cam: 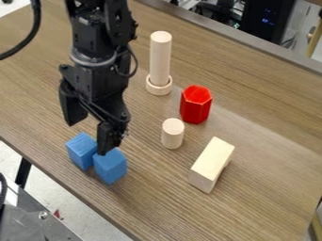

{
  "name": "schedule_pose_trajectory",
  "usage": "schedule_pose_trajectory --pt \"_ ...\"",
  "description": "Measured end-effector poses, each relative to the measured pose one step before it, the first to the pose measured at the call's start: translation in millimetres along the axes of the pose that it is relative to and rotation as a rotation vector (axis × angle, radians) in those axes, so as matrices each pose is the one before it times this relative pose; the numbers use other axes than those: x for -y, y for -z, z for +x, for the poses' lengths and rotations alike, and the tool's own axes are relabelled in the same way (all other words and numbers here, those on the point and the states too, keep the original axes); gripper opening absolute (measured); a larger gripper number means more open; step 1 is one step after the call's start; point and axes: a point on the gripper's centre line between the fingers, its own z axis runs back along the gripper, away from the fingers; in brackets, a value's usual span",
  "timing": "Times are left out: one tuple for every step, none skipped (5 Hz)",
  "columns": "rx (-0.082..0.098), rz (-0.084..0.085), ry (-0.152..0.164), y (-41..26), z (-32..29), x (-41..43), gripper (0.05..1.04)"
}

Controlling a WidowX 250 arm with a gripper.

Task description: Put the cube on the left on top of the red hexagonal prism

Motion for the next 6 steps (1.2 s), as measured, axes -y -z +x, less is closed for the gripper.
schedule_pose_trajectory --pt "-0.0097 -0.0118 0.0094 2.36 -0.51 -0.1 1.0" --pt "-0.0159 0.0087 0.0114 8.14 -7.06 -2.75 1.0" --pt "-0.013 -0.0106 -0.004 8.39 0.6 -3.86 1.0" --pt "-0.0173 0.004 -0.0055 4.55 1.49 -2.96 1.0" --pt "-0.0005 0.0083 -0.0058 3.3 6.7 -3.7 1.0" --pt "0.0049 0.0023 -0.0291 3.21 7.46 -9.49 0.997"
